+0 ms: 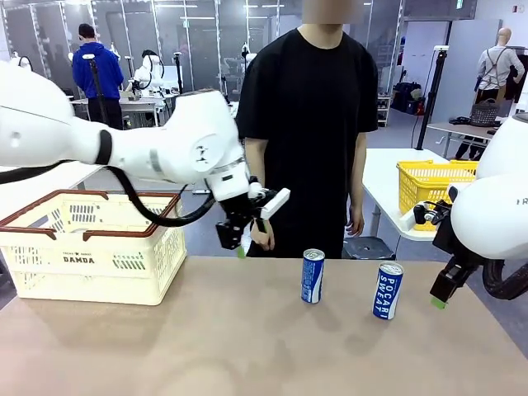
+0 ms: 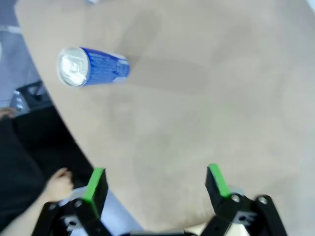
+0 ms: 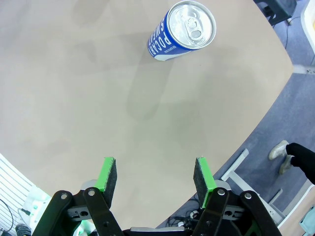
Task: Place the drinks into the Shopping basket.
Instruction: Pick up one drink and place it into the Shopping basket.
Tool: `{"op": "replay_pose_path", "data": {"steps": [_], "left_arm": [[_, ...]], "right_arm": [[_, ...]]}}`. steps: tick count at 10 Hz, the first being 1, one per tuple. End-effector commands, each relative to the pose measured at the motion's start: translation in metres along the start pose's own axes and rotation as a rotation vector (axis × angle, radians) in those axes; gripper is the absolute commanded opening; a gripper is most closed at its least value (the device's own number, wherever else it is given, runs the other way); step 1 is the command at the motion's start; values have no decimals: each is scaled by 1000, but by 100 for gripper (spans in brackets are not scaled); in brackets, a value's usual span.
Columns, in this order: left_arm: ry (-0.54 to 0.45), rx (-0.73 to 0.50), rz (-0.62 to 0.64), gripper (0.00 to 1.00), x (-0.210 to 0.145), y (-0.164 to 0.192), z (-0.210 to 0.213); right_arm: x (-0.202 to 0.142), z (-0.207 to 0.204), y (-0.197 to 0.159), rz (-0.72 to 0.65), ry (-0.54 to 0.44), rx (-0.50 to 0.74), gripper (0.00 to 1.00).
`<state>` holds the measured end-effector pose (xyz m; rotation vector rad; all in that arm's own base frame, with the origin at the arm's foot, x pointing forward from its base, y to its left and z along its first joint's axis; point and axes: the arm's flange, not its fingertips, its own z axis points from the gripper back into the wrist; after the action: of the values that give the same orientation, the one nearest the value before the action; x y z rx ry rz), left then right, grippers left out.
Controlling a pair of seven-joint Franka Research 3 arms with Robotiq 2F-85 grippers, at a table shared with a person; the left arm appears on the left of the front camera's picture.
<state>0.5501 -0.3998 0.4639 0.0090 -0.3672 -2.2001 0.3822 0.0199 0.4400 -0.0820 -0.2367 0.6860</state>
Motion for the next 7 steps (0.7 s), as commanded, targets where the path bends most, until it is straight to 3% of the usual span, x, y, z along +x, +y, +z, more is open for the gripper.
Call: {"op": "replay_pose_path", "data": {"steps": [1, 7], "left_arm": [[14, -11, -16, 100, 15, 37, -9], [-36, 24, -118, 100, 57, 77, -50]], "right_arm": [[-2, 0, -1, -4, -2, 3, 79], [-2, 0, -1, -4, -2, 3, 79]]}}
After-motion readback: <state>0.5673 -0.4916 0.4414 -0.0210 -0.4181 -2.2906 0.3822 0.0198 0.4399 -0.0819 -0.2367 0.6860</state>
